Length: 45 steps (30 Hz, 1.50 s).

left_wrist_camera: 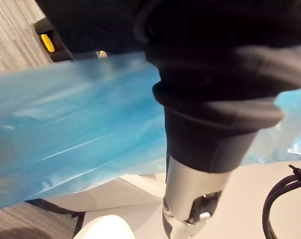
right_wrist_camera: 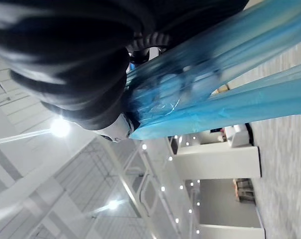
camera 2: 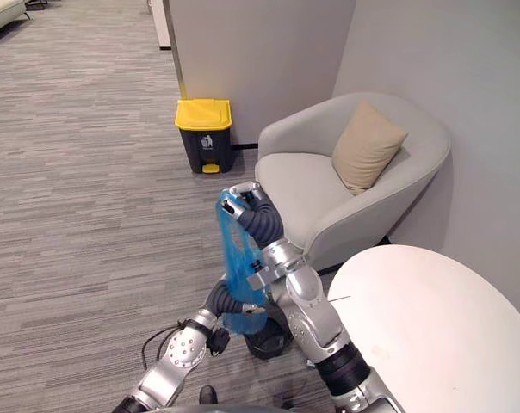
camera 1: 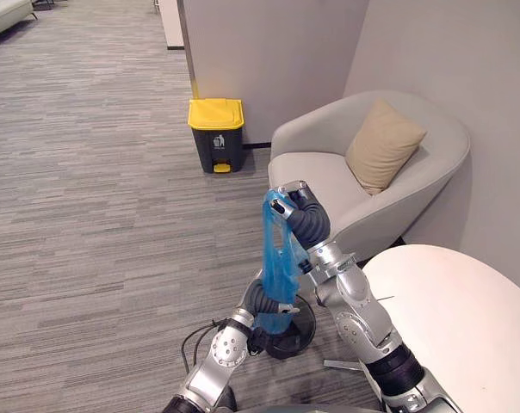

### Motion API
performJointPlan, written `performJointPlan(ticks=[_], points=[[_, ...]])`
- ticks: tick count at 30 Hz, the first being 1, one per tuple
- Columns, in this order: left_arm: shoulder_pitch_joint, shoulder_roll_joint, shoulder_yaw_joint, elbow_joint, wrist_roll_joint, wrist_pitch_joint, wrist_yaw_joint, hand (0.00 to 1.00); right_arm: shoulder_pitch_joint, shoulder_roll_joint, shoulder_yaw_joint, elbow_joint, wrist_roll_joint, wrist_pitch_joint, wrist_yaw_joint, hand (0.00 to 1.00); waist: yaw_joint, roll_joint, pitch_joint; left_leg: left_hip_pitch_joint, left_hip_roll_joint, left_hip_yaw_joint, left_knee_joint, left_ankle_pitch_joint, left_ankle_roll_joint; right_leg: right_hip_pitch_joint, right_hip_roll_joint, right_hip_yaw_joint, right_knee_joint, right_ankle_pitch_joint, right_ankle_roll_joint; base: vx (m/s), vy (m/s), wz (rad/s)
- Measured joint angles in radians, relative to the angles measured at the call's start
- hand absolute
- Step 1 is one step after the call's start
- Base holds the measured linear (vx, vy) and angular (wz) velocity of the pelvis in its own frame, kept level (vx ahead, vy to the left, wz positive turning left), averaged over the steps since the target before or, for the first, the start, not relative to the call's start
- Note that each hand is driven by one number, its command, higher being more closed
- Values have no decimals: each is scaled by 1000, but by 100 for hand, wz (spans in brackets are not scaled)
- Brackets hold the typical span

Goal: Gather rubbish on tea table into small bin, then transfer packed bag to large trash can.

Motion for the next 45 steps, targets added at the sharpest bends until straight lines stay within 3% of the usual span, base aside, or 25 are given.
performJointPlan(ticks=[12, 21, 22, 30, 45], points=[[36, -33, 12, -41, 11, 12, 26, 0, 0, 49, 73, -48, 26, -1, 19, 100, 7, -13, -8, -4, 0, -4, 0, 0, 0, 0, 0, -4, -3, 1, -2, 7, 1, 1], [-3, -53, 10, 2, 21, 51, 98, 0, -14, 65, 166, -48, 67, -1, 16, 100, 3, -16, -10, 0, 0, -1, 0, 0, 0, 1, 0, -1, -1, 2, -2, 0, 0, 0], [-9, -56, 9, 5, 21, 53, 108, 100, -19, 65, 174, -48, 69, -1, 16, 100, 3, -17, -10, 0, 0, -1, 0, 0, 0, 1, 0, 0, -1, 3, -2, 0, 0, 0], [-90, -62, 0, 84, 42, 64, 151, 100, -36, 66, 201, -48, 104, 0, 16, 100, 2, -17, -11, 2, 0, 0, 0, 0, 0, 1, 0, 1, 2, 5, -4, 0, 0, 0], [-133, -65, -7, 100, 6, 57, 156, 100, -78, 67, 234, -48, 120, 0, 18, 100, -2, -14, -15, 6, 0, 3, 0, 0, 0, 2, 0, 6, 5, 5, -5, 0, 0, 0]])
